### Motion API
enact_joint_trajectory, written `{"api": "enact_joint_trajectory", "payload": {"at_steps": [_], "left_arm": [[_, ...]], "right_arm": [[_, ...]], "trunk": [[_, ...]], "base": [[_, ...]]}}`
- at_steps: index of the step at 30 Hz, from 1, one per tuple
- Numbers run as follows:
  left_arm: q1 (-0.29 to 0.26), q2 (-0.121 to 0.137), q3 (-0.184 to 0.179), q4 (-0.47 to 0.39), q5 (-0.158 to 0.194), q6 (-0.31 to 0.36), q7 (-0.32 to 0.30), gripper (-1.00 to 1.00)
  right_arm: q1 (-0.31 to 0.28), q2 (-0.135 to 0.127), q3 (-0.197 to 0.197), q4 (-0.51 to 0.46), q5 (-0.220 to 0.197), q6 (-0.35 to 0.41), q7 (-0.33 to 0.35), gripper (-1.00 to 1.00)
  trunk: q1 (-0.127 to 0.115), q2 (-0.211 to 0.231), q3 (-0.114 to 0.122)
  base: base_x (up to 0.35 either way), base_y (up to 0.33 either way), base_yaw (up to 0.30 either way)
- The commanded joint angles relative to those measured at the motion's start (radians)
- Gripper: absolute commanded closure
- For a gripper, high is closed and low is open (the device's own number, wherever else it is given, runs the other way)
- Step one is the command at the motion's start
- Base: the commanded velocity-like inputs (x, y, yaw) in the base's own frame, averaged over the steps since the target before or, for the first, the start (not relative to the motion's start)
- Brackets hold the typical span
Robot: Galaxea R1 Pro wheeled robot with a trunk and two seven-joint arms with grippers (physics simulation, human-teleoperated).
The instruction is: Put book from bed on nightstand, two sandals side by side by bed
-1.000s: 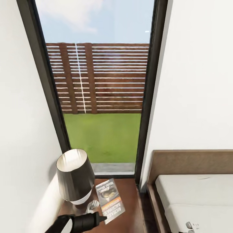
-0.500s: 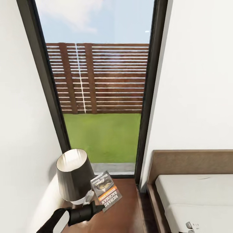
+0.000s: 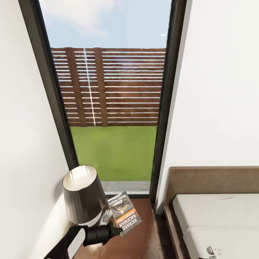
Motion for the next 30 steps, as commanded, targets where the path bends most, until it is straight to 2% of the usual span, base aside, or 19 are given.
{"api": "enact_joint_trajectory", "payload": {"at_steps": [1,3,4,12,14,17,18,19,21,22,23,25,28,29,30], "left_arm": [[-0.003,-0.001,-0.001,-0.004,0.006,0.008,0.012,1.00],[-0.011,-0.021,-0.002,-0.009,0.007,0.011,0.068,1.00],[-0.011,-0.026,-0.002,-0.009,0.007,0.011,0.076,1.00],[-0.013,-0.031,-0.002,-0.008,0.010,0.012,0.091,1.00],[-0.013,-0.031,-0.002,-0.008,0.010,0.012,0.091,1.00],[-0.013,-0.030,-0.002,-0.008,0.009,0.011,0.092,1.00],[-0.013,-0.030,-0.002,-0.008,0.009,0.011,0.092,1.00],[-0.013,-0.030,-0.002,-0.007,0.008,0.010,0.092,1.00],[-0.013,-0.030,-0.001,-0.006,0.007,0.009,0.093,1.00],[-0.013,-0.030,-0.002,-0.006,0.006,0.009,0.093,1.00],[-0.013,-0.031,-0.002,-0.005,0.006,0.007,0.094,1.00],[-0.013,-0.032,-0.004,-0.005,0.005,0.005,0.096,1.00],[-0.013,-0.032,-0.004,-0.004,0.005,0.004,0.098,1.00],[-0.013,-0.032,-0.004,-0.004,0.005,0.003,0.099,1.00],[-0.013,-0.032,-0.004,-0.004,0.005,0.003,0.099,1.00]], "right_arm": [[-0.001,-0.001,0.004,-0.001,-0.010,0.009,0.002,-1.00],[-0.001,-0.001,0.004,-0.001,-0.011,0.009,0.002,-1.00],[-0.001,-0.001,0.004,-0.001,-0.011,0.009,0.002,-1.00],[-0.001,-0.002,0.004,-0.001,-0.011,0.010,0.005,-1.00],[-0.001,-0.003,0.003,-0.003,-0.012,0.017,0.040,-1.00],[-0.001,-0.008,-0.003,-0.014,-0.012,0.054,0.176,-1.00],[-0.001,-0.009,-0.005,-0.016,-0.012,0.073,0.201,-1.00],[-0.001,-0.017,-0.010,-0.023,-0.012,0.154,0.263,-1.00],[-0.001,-0.032,-0.015,-0.076,-0.012,0.291,0.307,-1.00],[-0.002,-0.036,-0.016,-0.102,-0.011,0.324,0.313,-1.00],[-0.002,-0.051,-0.018,-0.202,-0.011,0.413,0.324,-1.00],[-0.002,-0.072,-0.020,-0.354,-0.011,0.526,0.332,-1.00],[-0.002,-0.091,-0.032,-0.551,-0.009,0.694,0.335,-1.00],[-0.002,-0.109,-0.064,-0.641,-0.010,0.764,0.335,-1.00],[-0.002,-0.117,-0.085,-0.673,-0.012,0.785,0.336,-1.00]], "trunk": [[0.001,-0.002,-0.002],[0.001,-0.002,-0.002],[0.001,-0.002,-0.002],[0.001,-0.002,-0.002],[0.001,-0.002,-0.002],[0.001,-0.002,-0.002],[0.001,-0.002,-0.002],[0.001,-0.002,-0.002],[0.001,-0.002,-0.002],[0.001,-0.002,-0.002],[0.001,-0.002,-0.002],[0.001,-0.002,-0.002],[0.001,-0.002,-0.002],[0.001,-0.002,-0.002],[0.001,-0.002,-0.002]], "base": [[0.000,0.000,0.000],[0.000,0.000,0.000],[0.000,0.000,0.000],[0.000,0.000,0.000],[0.000,0.000,0.000],[0.000,0.000,0.000],[0.000,0.000,0.000],[0.000,0.000,0.000],[0.000,0.000,0.000],[0.000,0.000,0.000],[0.000,0.000,0.000],[0.000,0.000,0.000],[0.000,0.000,0.000],[0.000,0.000,0.000],[0.000,0.000,0.000]]}}
